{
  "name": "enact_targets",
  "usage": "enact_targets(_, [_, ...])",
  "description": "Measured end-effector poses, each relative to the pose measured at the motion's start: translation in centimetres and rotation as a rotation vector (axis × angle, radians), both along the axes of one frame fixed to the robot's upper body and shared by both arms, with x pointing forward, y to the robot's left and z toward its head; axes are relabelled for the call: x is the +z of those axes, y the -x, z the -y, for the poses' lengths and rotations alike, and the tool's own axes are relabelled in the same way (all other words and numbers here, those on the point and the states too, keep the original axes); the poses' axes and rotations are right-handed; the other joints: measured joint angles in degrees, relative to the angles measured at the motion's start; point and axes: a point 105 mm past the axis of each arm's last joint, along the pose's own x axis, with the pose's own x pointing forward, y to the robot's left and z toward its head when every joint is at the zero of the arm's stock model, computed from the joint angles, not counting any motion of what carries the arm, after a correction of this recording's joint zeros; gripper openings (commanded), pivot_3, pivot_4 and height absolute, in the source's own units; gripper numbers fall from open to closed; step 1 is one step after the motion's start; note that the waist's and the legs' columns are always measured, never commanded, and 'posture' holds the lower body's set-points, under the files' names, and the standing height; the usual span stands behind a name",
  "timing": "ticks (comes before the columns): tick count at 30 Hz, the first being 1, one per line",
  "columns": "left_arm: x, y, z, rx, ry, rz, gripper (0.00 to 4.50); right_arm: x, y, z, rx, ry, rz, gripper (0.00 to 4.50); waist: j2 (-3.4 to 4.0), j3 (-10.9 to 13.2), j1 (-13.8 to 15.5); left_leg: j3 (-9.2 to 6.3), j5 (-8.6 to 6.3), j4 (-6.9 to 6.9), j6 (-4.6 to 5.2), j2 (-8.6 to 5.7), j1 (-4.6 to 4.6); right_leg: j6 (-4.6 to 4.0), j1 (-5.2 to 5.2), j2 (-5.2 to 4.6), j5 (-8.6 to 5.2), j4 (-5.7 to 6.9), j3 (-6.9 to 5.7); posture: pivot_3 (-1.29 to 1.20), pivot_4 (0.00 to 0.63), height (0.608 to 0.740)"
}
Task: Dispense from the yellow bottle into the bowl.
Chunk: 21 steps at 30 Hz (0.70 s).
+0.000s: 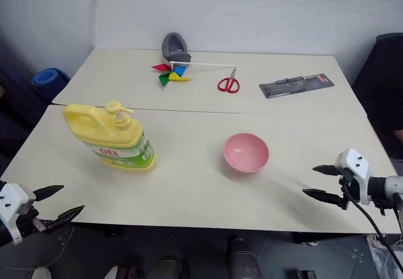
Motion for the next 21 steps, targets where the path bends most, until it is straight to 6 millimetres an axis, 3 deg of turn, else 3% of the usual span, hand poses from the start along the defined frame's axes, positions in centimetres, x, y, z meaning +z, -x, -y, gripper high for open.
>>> enact_targets(7, [-0.1, -0.4, 0.3, 0.009, 0.028, -0.019, 4.5, 0.2, -0.5, 0.0, -0.035, 0.017, 0.03, 4.43, 0.0, 0.0, 0.0, 0.03, 0.0, 0.0, 0.0, 0.0, 0.03, 0.03, 0.0, 0.0, 0.02, 0.06, 0.02, 0.0, 0.15, 0.74])
enact_targets(11, [0.3, -0.8, 2.5, -0.023, 0.174, -0.021, 4.5, 0.8, -0.7, -0.4, -0.067, -0.011, 0.036, 4.43, 0.0, 0.0, 0.0, 0.01, 0.0, 0.01, 0.0, 0.05, 0.01, 0.14, 0.0, -0.02, 0.08, 0.06, 0.03, 0.0, 0.15, 0.74])
enact_targets(16, [1.8, -0.8, 6.1, -0.135, 0.241, -0.019, 4.5, 2.0, 0.1, -2.7, -0.019, -0.041, 0.062, 4.43, 0.0, 0.0, 0.1, -0.05, -0.03, 0.0, -0.06, 0.11, -0.01, 0.2, -0.01, 0.02, 0.11, 0.07, 0.0, 0.0, 0.15, 0.74])
enact_targets(21, [6.2, -1.1, 11.3, -0.397, 0.254, -0.024, 4.5, 4.1, -0.5, -8.2, 0.107, -0.045, 0.19, 4.43, -0.04, 0.0, 0.1, -0.03, -0.01, 0.07, -0.1, -0.17, -0.02, 0.06, 0.06, 0.07, 0.03, 0.26, 0.03, 0.0, 0.15, 0.74])
